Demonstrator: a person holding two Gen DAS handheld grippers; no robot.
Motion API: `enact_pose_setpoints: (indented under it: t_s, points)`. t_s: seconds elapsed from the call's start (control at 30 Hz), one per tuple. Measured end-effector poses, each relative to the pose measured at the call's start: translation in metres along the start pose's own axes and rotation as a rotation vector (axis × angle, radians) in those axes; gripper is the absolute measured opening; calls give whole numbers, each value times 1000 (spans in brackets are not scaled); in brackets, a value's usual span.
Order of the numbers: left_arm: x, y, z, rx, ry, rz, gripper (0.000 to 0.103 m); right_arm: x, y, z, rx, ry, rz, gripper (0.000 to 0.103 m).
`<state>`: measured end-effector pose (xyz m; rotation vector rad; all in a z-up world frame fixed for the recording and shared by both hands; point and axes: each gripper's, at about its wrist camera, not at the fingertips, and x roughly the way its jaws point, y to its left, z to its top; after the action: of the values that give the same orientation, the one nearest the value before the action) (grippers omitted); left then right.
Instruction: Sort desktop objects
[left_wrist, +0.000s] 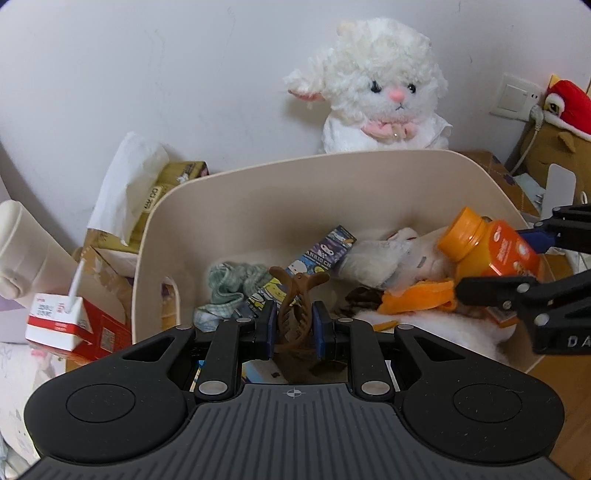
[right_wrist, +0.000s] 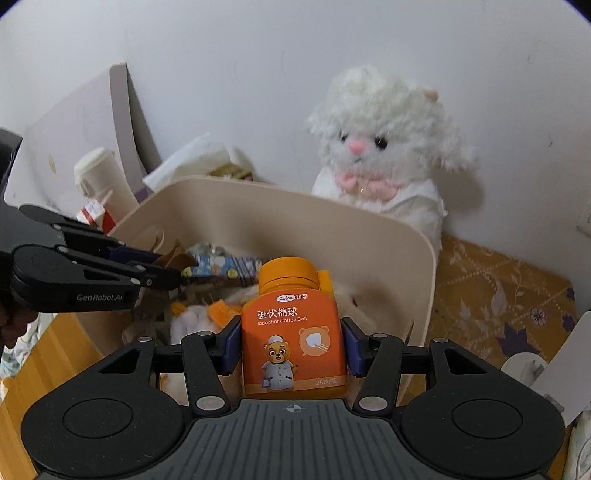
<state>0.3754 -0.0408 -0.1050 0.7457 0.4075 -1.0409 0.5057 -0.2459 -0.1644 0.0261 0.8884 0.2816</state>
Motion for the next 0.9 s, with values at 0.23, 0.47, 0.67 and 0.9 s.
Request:
enact_pose_setpoints:
  t_s: [0.23,0.47,0.67,0.9]
  points:
    - [-7,-5,-2,9,-28,5,70,-2,6,-2,-30,-6,-7,69]
    - [-20,-7,-5,33,-26,-2,76,-17,5,-1,40,-33,-13,95]
    - [-38,-4,-13,30,-33,17,82,-37,6,-4,109,-51,-42,103]
    - [-66,9,-22,-35,-31,17,82,-62,15,-10,174,-41,-71,103]
